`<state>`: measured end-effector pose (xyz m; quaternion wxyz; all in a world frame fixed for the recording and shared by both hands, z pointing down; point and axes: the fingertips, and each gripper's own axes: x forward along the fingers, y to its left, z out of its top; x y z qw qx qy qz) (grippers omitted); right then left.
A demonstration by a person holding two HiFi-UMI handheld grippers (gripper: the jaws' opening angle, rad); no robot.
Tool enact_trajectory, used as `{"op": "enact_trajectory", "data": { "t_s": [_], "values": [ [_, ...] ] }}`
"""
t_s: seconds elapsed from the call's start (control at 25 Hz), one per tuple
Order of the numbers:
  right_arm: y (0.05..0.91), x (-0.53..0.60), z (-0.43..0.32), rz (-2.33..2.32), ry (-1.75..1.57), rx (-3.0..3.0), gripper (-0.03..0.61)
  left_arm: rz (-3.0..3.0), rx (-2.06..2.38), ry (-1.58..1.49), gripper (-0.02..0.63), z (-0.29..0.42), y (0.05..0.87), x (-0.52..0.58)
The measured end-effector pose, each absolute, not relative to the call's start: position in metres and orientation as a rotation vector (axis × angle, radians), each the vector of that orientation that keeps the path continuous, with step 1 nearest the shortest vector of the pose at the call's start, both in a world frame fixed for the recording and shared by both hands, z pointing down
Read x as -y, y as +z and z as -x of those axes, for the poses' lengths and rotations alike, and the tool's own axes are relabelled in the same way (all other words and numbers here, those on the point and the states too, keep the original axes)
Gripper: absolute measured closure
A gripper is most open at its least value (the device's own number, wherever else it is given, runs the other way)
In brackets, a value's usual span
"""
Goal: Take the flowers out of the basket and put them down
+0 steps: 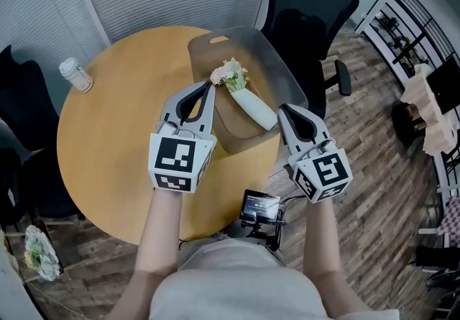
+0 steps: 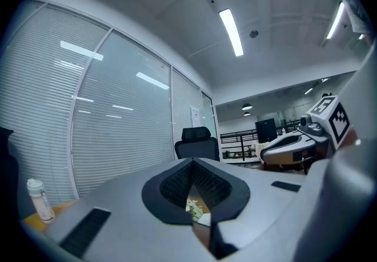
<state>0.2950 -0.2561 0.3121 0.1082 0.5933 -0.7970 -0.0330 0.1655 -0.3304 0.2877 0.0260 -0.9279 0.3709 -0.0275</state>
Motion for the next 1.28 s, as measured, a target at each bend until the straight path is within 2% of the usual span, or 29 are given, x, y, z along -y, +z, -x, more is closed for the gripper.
{"op": "enact_trajectory", "data": {
  "t_s": [0.44, 0.88, 1.0, 1.28],
  "values": [
    [0.325, 0.316, -0.338, -1.623, -0.204, 2.350, 0.552, 2.852, -1.206, -0.143, 0.611, -0.197, 0.301, 0.359],
    [0.314, 0.365, -0.350, -1.394, 0.019, 2.484, 0.547, 2.830, -1.270, -0.253, 0.611, -0.205, 0.324, 0.382],
    [0.315, 0.372, -0.340, -1.253, 0.106, 2.475, 0.432, 2.830, -1.265, -0.282, 0.611, -0.208, 0.329, 0.385],
    [0.344, 0.382, -0.305, -0.971, 0.141, 2.322, 0.339, 2.837, -1.264, -0.299, 0.611, -0.215, 0.335, 0.397]
  ]
}}
